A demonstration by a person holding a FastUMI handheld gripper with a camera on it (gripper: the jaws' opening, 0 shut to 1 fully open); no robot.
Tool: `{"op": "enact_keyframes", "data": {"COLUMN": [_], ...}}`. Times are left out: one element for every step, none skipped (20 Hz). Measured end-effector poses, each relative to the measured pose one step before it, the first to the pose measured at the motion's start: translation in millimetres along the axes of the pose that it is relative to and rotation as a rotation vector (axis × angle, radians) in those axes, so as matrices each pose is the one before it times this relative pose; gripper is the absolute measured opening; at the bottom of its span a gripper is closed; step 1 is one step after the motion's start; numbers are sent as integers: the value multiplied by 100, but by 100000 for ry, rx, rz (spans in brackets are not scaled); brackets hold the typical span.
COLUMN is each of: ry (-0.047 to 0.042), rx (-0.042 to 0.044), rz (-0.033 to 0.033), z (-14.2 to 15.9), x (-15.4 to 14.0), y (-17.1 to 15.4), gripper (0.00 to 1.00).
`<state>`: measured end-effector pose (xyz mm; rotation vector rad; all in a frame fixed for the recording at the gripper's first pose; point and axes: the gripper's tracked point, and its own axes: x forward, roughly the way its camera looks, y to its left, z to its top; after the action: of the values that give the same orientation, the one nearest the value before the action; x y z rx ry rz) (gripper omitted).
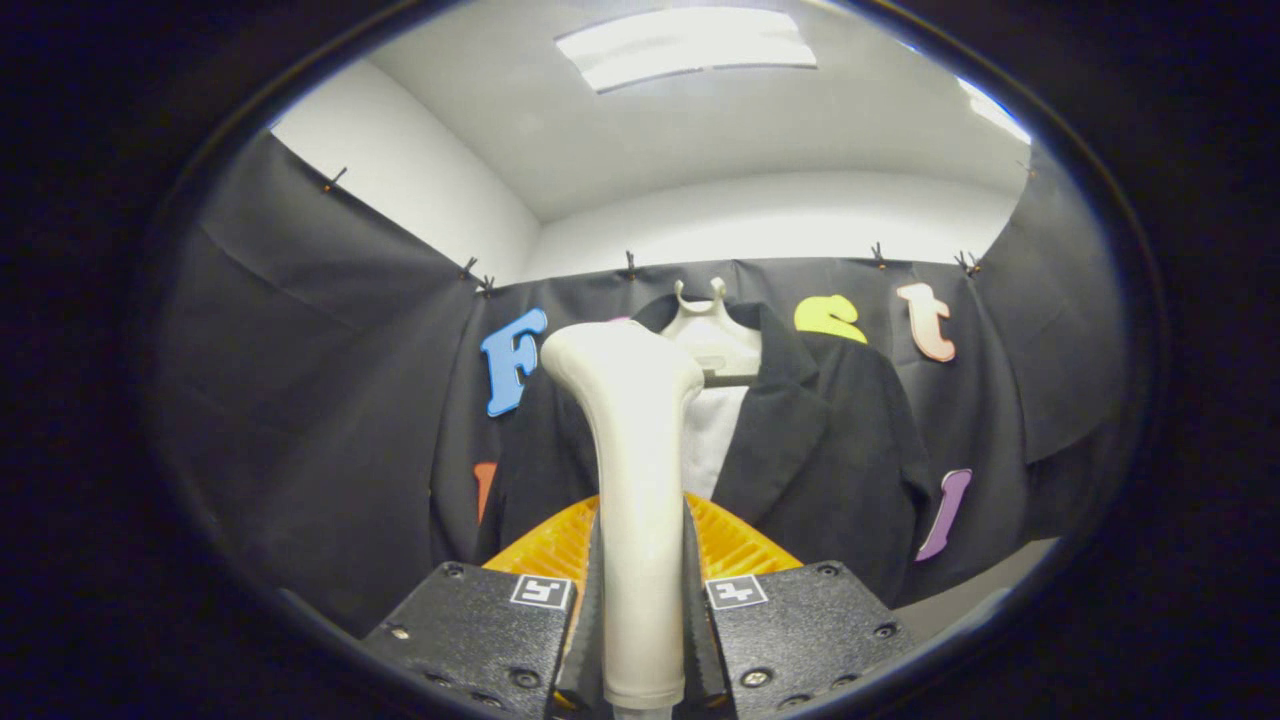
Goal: Iron the clothes twice with a garment steamer, once on the left side and once on the right side.
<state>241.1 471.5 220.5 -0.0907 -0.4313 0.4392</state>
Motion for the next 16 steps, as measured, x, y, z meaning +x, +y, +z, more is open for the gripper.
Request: {"op": "enact_keyframes", "data": {"ry": [-1320, -46, -287, -199, 96, 381, 502, 721, 990, 737, 582, 424, 331, 641, 678, 1009], "rx": [293, -395, 26, 280, 2, 95, 431, 149, 84, 118, -11, -16, 27, -109, 433, 440], "rz": [497, 10, -13, 299, 316, 233, 276, 194, 3, 23, -249, -148, -107, 13, 537, 312], "z": [451, 288, 188, 139, -75, -145, -338, -442, -495, -386, -290, -427, -331, -496, -321, -383], "x": [761, 748, 776, 599, 494, 332, 254, 51, -103, 208, 59, 13, -285, -1085, -564, -268], "y": [496, 315, 181, 255, 150, 88, -37, 66, -22, -17, -92, -187, -161, -356, -65, 81], "gripper": [36, 36, 36, 36, 36, 36, 36, 36, 35, 35, 36, 36, 36, 36, 35, 36]}}
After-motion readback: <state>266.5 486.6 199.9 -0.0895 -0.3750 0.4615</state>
